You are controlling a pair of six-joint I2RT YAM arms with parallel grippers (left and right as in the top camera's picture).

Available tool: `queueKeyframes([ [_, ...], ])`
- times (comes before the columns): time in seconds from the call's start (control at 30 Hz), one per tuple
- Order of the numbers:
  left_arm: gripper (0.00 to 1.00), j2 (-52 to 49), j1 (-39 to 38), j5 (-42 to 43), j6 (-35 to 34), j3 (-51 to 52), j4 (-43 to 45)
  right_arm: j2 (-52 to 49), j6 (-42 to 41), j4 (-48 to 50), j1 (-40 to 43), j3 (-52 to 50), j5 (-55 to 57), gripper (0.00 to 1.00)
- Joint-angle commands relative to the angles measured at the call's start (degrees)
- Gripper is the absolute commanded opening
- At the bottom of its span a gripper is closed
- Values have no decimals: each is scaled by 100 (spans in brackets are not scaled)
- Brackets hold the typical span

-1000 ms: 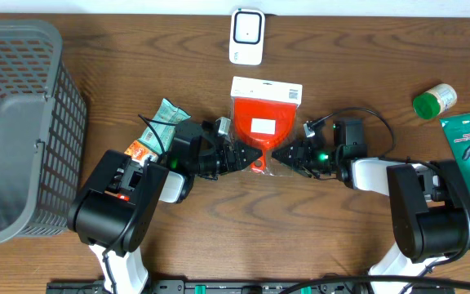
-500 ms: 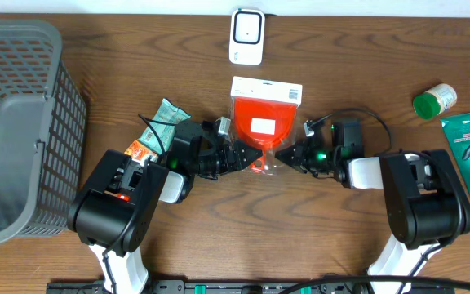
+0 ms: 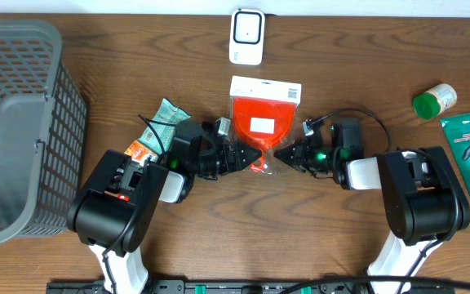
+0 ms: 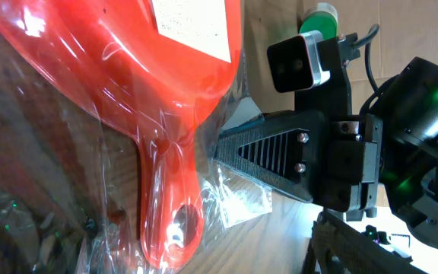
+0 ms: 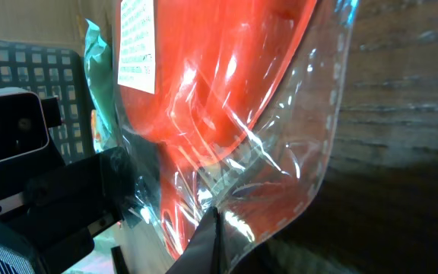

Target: Scan the item barcode

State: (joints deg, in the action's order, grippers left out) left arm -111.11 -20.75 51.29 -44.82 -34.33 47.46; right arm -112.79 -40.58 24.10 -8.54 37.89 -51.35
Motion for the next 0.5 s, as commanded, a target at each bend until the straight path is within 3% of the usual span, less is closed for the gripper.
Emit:
queueKeyframes([
  [0.0,77,-160,-94,-92,131,111,-160,-186,-79,-26,-17,-114,-20,1],
  [0.47,78,-160,-280,-138,131,111,-157,-186,-358,374,-17,-114,-387,1],
])
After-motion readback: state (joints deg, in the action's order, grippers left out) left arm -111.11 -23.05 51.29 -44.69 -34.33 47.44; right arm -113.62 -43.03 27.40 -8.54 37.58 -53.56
